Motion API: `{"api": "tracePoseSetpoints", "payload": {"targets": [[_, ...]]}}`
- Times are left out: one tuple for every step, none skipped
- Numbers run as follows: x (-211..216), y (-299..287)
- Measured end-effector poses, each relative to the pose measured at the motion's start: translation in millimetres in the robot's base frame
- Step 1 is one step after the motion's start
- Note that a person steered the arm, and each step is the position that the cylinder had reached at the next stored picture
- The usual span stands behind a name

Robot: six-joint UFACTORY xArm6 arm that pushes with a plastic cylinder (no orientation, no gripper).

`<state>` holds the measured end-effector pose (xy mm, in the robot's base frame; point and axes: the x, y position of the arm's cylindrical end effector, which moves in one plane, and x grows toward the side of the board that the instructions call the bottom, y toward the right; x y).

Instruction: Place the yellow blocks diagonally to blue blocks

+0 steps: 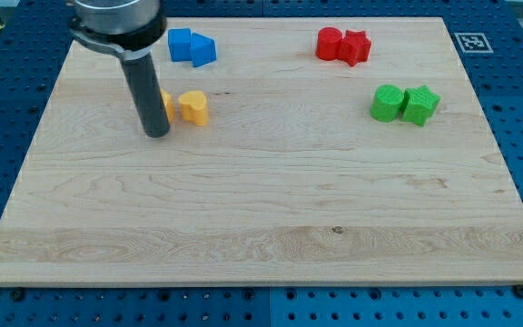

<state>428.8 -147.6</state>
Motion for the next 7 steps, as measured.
{"api": "tracePoseSetpoints", "payload": {"targets": [[6, 4], [13, 51], [-12, 90], [-15, 97], [-17, 88], [-27, 85], [-33, 85]]}}
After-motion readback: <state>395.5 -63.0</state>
